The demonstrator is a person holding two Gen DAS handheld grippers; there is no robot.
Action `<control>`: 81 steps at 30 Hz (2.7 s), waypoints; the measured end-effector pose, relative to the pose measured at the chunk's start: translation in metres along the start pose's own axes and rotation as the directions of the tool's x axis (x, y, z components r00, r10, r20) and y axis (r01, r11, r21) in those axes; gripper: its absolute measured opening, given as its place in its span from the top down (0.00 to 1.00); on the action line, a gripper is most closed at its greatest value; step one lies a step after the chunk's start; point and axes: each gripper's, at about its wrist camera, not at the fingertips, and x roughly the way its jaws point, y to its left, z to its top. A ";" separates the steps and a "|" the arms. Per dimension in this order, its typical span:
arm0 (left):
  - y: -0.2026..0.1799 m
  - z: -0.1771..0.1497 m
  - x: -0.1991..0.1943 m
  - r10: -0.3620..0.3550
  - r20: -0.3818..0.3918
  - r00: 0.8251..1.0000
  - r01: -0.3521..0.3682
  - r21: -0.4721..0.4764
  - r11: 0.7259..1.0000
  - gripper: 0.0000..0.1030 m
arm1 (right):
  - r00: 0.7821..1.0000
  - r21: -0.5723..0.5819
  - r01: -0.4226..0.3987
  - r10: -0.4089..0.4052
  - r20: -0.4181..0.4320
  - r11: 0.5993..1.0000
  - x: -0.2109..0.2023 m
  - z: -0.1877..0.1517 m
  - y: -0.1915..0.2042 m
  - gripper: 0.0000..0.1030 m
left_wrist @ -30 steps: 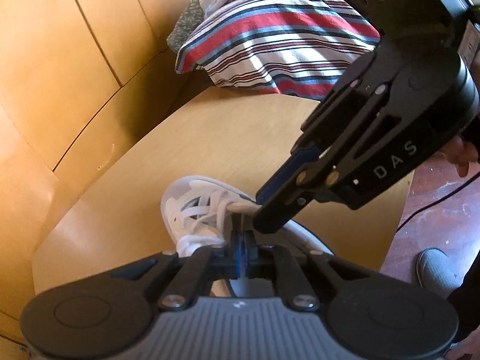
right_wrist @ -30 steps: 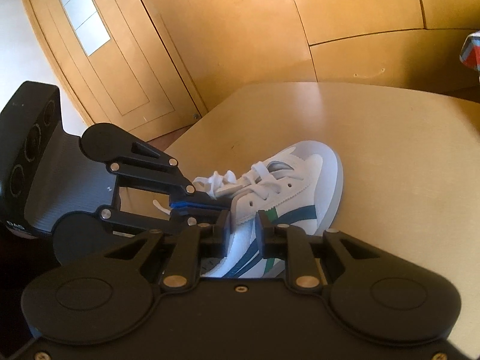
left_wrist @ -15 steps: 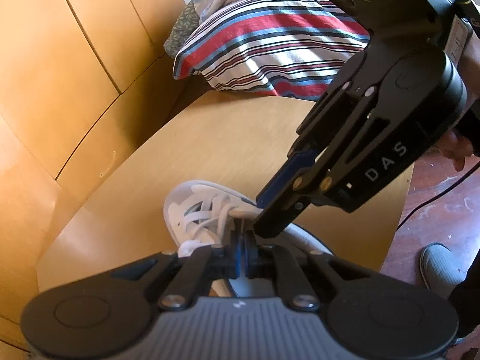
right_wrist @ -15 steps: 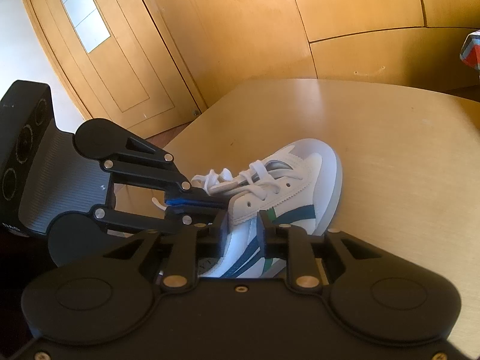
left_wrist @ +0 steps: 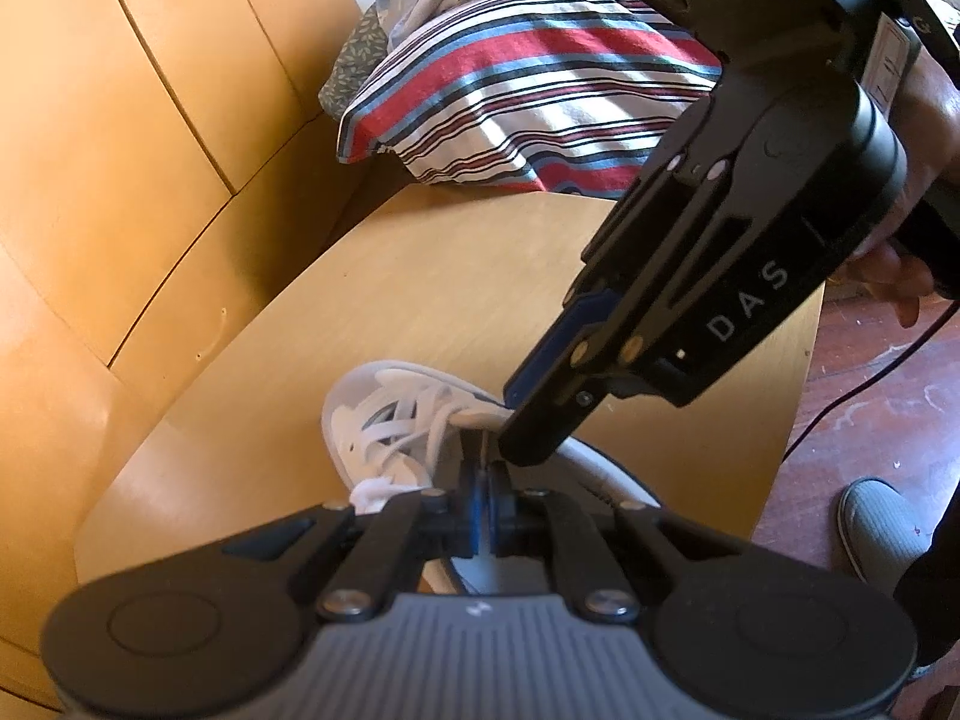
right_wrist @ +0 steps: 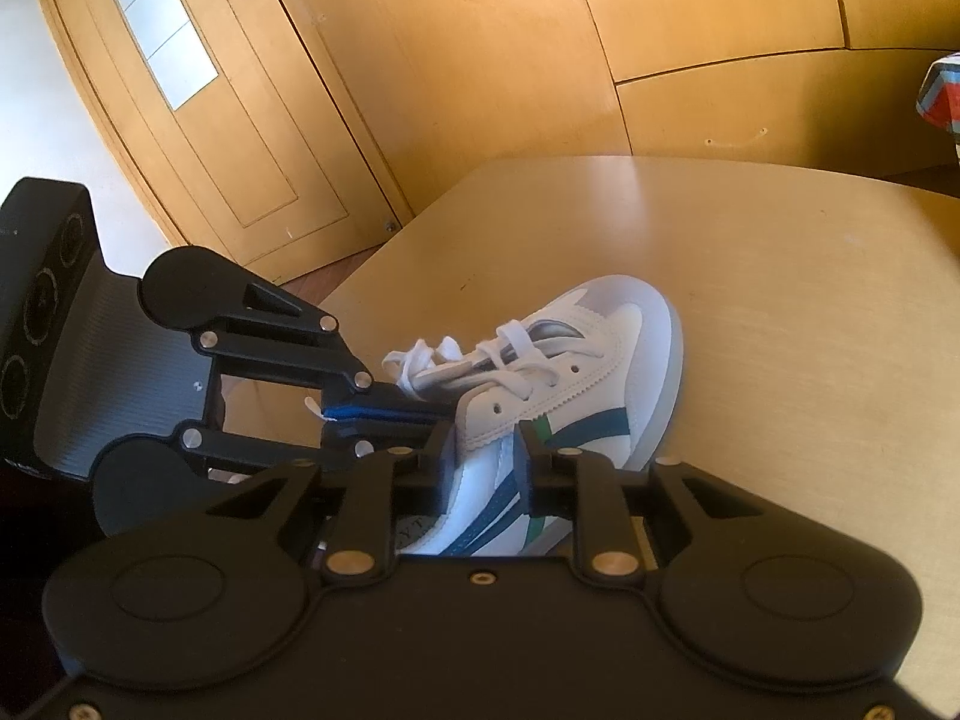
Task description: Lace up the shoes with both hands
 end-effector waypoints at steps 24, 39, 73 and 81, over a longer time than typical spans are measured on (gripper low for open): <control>0.001 -0.004 -0.001 -0.005 0.000 1.000 0.005 -0.010 1.000 0.97 | 1.000 -0.007 0.025 -0.025 -0.004 1.000 0.015 -0.006 0.021 0.78; 0.001 -0.001 -0.001 -0.006 0.021 1.000 0.006 -0.002 1.000 0.97 | 1.000 -0.008 0.024 -0.025 -0.010 1.000 0.036 -0.011 0.042 0.78; -0.012 0.003 0.001 0.013 0.084 0.996 -0.023 0.125 0.992 0.98 | 1.000 -0.008 0.020 -0.020 -0.015 1.000 0.040 -0.018 0.059 0.78; -0.015 -0.001 0.004 0.018 0.122 0.992 -0.033 0.116 0.993 0.98 | 0.998 0.189 0.015 -0.025 0.053 0.982 0.044 -0.020 0.049 0.78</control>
